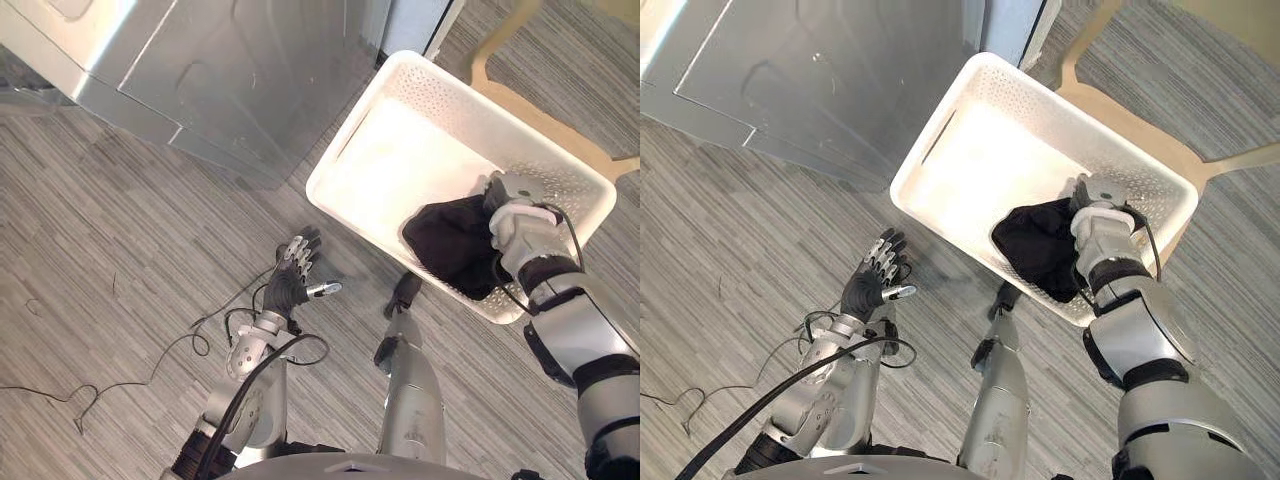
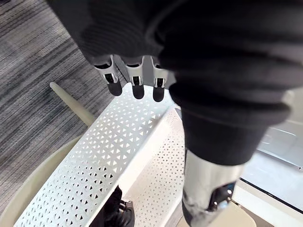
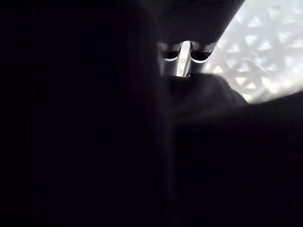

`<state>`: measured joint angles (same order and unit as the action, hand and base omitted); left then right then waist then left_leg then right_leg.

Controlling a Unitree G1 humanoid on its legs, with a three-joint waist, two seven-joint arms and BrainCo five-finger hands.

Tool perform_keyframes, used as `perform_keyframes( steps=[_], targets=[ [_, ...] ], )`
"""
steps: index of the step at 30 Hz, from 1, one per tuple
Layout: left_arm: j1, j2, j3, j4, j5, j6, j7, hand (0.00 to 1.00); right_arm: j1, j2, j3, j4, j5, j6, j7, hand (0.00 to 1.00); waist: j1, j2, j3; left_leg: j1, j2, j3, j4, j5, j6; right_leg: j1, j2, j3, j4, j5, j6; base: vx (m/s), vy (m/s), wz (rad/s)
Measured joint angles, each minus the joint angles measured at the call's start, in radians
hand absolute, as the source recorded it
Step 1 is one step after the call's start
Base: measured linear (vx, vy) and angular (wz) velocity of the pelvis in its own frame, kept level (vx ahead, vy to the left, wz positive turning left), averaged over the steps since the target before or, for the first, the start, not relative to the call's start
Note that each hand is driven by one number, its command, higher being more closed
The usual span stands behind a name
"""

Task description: Pick up the laundry basket with both hands and put the clothes into the washing machine.

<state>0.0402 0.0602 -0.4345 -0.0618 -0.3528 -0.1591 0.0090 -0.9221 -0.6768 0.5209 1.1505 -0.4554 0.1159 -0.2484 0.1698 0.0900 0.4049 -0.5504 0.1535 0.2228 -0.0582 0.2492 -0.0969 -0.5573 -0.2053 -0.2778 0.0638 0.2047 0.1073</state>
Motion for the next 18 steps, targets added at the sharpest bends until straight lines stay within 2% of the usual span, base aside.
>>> perform_keyframes(
  steps=[4, 8, 12, 18],
  targets=[
    [-0.006, -0.003, 0.000, 0.011, -0.009, -0.004, 0.000, 0.00, 0.061, 0.002, -0.117, -0.070, 0.182, -0.043, -0.024, 1.00, -0.008, 0.000, 0.000, 0.040, 0.003, 0.027, -0.006, -0.002, 0.003, 0.015, 0.002, 0.020, 0.008, -0.004, 0.001, 0.00, -0.029, -0.17],
    [-0.023, 0.001, -0.001, 0.050, -0.017, -0.006, 0.003, 0.00, 0.104, 0.006, -0.251, -0.155, 0.258, -0.062, -0.046, 1.00, -0.021, -0.004, -0.006, 0.073, 0.014, 0.030, -0.017, -0.002, 0.003, 0.040, 0.014, 0.019, 0.011, -0.008, -0.002, -0.02, -0.051, -0.06],
    [-0.035, 0.019, -0.006, 0.081, -0.017, -0.009, 0.013, 0.00, 0.141, 0.012, -0.402, -0.333, 0.295, -0.067, -0.096, 1.00, -0.031, -0.007, -0.024, 0.102, 0.024, 0.028, -0.017, 0.000, -0.001, 0.069, 0.025, 0.017, 0.010, -0.018, -0.001, -0.02, -0.051, -0.03],
    [-0.047, 0.049, -0.010, 0.113, -0.017, -0.014, 0.031, 0.00, 0.235, 0.079, -0.600, -0.651, 0.296, -0.073, -0.177, 1.00, -0.042, -0.063, -0.082, 0.123, 0.039, 0.033, -0.018, -0.006, -0.010, 0.093, 0.044, 0.019, -0.012, -0.012, -0.003, -0.02, -0.050, -0.05]
  ],
)
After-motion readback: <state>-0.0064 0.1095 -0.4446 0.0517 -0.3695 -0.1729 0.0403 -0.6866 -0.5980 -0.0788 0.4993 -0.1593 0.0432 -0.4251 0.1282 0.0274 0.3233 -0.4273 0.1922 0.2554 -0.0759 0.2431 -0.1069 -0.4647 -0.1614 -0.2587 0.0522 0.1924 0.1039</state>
